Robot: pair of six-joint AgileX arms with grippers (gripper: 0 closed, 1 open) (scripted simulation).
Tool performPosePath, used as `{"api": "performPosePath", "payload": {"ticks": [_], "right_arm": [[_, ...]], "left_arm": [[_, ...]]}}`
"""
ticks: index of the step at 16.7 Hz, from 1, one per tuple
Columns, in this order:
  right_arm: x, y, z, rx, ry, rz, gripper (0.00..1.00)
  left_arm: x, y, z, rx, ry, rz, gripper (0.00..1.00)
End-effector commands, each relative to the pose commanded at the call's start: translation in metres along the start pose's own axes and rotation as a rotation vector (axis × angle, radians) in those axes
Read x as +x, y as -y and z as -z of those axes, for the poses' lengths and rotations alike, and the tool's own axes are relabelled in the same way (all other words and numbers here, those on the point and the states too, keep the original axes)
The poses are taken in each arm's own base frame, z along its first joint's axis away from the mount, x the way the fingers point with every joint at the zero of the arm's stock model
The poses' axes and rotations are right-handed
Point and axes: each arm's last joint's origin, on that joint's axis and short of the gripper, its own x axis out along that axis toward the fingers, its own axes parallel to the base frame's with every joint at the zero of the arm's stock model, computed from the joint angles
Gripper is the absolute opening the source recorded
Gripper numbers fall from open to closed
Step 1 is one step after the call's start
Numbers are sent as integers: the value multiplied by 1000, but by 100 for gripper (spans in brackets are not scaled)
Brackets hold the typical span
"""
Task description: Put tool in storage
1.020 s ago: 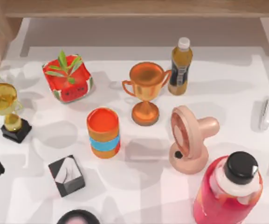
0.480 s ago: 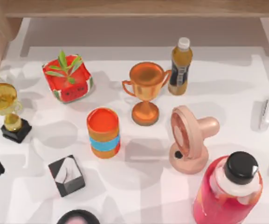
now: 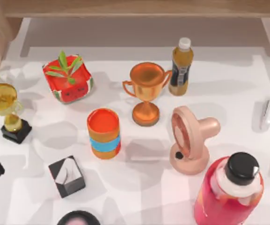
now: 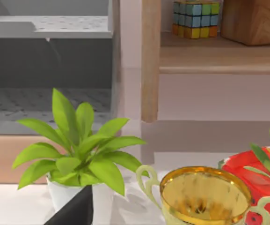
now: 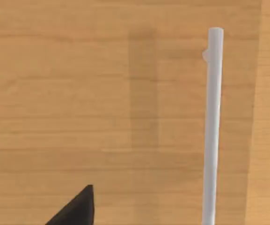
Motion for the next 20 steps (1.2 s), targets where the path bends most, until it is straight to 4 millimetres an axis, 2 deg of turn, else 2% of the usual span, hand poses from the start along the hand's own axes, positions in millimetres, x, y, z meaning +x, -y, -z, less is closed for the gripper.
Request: {"api": "performPosePath", "payload": {"ticks": [5,9,12,16,20], "right_arm": [[28,10,-43,92,138,-13,100],[69,13,-71,216,203,-103,100],[103,11,-95,394,199,-249,100],[144,6,-122,725,61,-540,100],[175,14,-143,1101,-282,-849,100]], "left_arm": [[0,0,0,0,0,0,100],[0,0,0,0,0,0,100],[0,0,0,0,0,0,100],[0,0,0,0,0,0,100],[0,0,0,0,0,0,100]]}}
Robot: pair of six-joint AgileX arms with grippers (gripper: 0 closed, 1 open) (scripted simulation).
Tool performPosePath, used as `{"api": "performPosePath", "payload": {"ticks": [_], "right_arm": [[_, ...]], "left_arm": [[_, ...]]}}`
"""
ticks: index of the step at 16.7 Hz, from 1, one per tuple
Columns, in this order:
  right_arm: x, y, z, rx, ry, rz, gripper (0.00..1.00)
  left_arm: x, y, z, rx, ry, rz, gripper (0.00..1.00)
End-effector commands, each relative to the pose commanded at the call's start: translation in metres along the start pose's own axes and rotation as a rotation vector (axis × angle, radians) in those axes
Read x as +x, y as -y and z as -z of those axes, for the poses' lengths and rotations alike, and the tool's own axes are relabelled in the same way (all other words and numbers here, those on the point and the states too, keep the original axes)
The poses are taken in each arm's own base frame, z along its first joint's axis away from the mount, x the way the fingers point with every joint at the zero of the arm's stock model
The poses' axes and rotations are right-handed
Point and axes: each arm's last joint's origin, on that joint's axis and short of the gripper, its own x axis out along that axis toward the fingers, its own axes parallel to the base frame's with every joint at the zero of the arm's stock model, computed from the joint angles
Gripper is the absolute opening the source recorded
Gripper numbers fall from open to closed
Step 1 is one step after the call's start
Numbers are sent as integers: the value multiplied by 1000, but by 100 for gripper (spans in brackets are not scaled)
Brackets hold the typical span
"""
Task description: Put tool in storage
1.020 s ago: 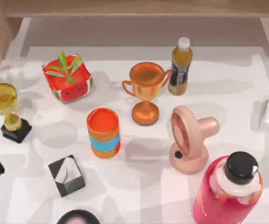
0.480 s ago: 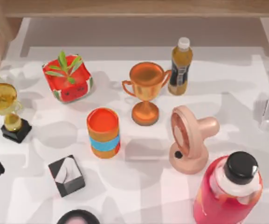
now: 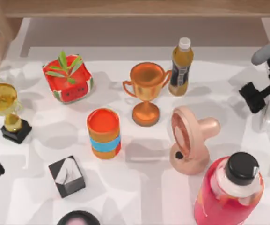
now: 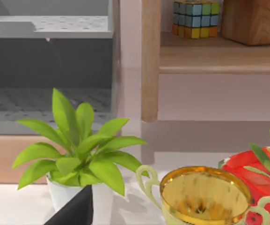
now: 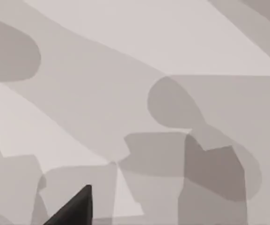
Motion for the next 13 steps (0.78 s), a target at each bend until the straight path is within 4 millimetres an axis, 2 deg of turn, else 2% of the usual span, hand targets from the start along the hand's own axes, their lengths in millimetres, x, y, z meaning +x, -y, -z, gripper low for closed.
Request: {"api": "performPosePath", "payload": {"ticks": [3,6,9,13], "right_arm": [[-3,-3,-27,342,-241,-33,100],[-13,-3,-53,607,-442,16,100],[-24,2,-69,803,-595,101,100],[-33,10,-77,957,-726,202,100]], "left_arm": [[0,0,0,0,0,0,100],[0,0,0,0,0,0,100],[0,0,0,0,0,0,100],[0,0,0,0,0,0,100]]}}
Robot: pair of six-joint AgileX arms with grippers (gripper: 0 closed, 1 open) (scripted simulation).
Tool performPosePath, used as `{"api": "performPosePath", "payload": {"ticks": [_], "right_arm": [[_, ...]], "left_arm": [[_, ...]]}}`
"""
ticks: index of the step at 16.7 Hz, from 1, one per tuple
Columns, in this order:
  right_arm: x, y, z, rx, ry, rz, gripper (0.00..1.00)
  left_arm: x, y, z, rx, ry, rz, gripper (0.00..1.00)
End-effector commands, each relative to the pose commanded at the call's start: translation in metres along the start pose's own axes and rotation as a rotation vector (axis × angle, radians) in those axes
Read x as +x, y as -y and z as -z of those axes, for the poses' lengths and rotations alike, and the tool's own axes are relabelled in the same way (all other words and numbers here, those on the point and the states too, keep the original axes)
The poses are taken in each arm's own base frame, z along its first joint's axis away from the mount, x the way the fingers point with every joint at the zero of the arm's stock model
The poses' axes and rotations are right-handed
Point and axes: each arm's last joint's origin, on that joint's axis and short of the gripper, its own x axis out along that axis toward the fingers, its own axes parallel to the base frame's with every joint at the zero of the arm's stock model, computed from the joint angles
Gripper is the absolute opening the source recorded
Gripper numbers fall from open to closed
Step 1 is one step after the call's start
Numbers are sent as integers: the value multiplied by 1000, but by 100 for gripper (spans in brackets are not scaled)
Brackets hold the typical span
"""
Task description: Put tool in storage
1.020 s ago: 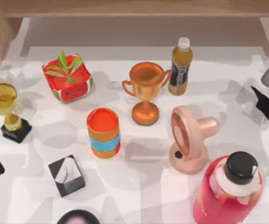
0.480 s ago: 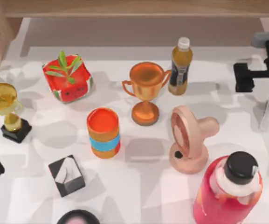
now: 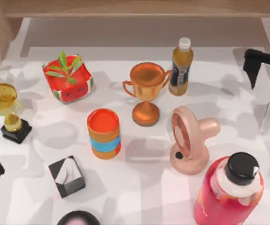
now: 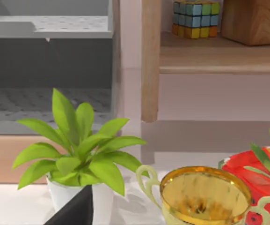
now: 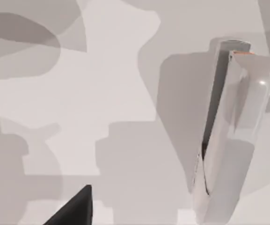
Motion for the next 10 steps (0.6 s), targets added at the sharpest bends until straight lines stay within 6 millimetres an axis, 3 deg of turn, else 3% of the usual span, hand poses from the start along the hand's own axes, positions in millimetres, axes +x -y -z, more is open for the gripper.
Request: {"api": "performPosePath", "payload": {"ticks": [10], "right_arm": [[0,0,0,41,-22,24,100]], "left_arm": [[0,0,0,0,0,0,100]]}}
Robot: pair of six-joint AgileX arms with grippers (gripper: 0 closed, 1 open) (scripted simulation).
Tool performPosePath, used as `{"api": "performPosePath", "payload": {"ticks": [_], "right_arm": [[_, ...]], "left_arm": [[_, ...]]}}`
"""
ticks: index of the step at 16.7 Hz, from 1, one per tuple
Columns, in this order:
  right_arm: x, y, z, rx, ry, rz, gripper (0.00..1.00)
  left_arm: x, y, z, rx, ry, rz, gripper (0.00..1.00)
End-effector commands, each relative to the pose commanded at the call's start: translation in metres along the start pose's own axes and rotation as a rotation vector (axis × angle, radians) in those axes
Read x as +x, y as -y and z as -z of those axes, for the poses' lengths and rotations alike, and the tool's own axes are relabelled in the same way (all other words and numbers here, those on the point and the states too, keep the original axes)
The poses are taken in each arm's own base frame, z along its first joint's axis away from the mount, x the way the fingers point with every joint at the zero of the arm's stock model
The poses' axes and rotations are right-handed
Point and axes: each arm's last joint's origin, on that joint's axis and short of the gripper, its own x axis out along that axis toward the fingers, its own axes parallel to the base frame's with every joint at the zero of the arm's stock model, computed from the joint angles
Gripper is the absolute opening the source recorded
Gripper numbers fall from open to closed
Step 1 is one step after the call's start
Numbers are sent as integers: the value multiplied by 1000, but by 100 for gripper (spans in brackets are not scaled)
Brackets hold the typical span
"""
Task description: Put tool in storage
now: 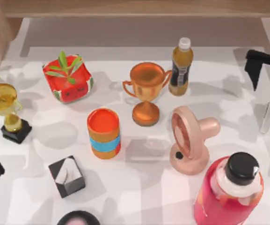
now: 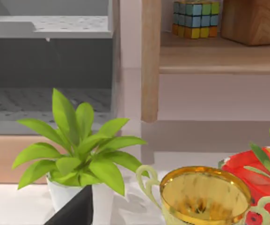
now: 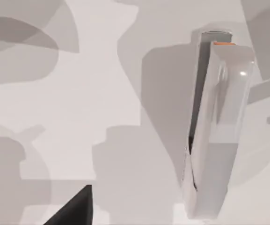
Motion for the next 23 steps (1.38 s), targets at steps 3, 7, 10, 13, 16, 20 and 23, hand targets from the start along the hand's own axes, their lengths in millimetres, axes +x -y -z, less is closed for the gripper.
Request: {"api": "performPosePath", "payload": {"ticks": [3,7,10,13,16,20,23], "right_arm": [[17,-3,2,4,-2,2,100],[49,-2,1,3,-2,1,100],[67,2,-2,3,-2,2,100],[68,3,-2,4,-1,2,100],[68,3,-2,4,-1,2,85],[68,3,-2,4,-1,2,55],[68,3,-2,4,-1,2,32]], "left_arm": [[0,0,0,0,0,0,100],[0,0,0,0,0,0,100],[0,0,0,0,0,0,100],[0,0,0,0,0,0,100],[0,0,0,0,0,0,100],[0,0,0,0,0,0,100],[0,0,0,0,0,0,100]]}}
